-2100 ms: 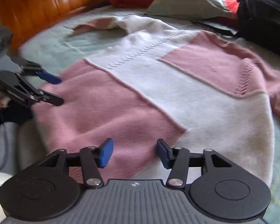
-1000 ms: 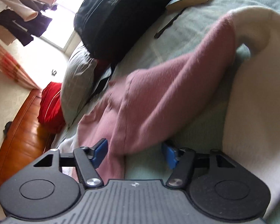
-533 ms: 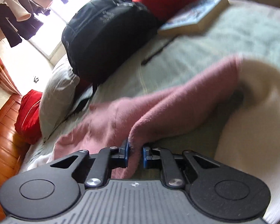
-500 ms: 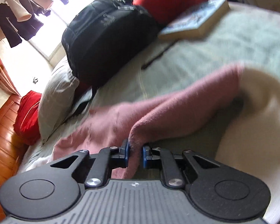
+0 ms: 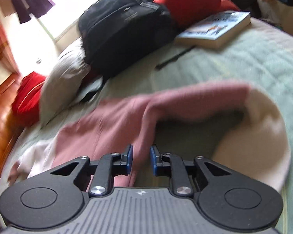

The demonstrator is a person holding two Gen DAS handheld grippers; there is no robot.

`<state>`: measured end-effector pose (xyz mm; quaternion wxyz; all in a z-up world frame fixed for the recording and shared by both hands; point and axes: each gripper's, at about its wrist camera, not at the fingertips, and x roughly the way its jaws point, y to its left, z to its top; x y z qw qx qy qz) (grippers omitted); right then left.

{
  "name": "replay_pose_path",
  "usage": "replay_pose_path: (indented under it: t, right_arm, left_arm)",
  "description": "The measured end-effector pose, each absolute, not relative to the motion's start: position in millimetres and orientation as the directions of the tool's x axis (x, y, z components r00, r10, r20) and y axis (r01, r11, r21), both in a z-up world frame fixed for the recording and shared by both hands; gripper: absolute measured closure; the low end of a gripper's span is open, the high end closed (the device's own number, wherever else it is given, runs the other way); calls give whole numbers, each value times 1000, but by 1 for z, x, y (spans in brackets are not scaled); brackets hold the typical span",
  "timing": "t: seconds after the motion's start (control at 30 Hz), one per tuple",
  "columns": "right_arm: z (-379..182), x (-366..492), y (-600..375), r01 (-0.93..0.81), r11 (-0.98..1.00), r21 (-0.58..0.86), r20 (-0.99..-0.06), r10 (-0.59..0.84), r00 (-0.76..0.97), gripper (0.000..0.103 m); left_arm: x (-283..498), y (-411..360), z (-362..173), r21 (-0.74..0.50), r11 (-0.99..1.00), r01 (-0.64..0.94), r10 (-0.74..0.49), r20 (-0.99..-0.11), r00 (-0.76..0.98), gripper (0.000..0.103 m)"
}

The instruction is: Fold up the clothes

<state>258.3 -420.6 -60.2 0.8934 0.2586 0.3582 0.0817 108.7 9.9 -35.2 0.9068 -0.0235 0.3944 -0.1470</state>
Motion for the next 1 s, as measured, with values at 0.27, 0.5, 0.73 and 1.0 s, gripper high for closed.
replay_pose_path:
  t: [0.27, 0.5, 0.73, 1.0]
  right_arm:
    - [-76, 186, -370, -76, 870, 487, -648, 418, 637, 80]
    - [-82, 173, -327, -65, 937, 342, -670, 291, 683, 76]
    - [-80, 165, -306, 20, 973, 230, -701, 152, 697, 73]
    - [-79, 150, -303, 39, 967, 253, -727, 163, 667, 80]
  left_arm:
    - [95, 6, -33, -164, 947, 278, -311, -690, 654, 10]
    - [77, 11, -28, -164, 946, 281, -316, -670, 672, 10]
    - [69, 12, -25, -161, 944, 287, -320, -655, 685, 10]
    - [65, 9, -24, -154, 939, 309, -332, -647, 687, 10]
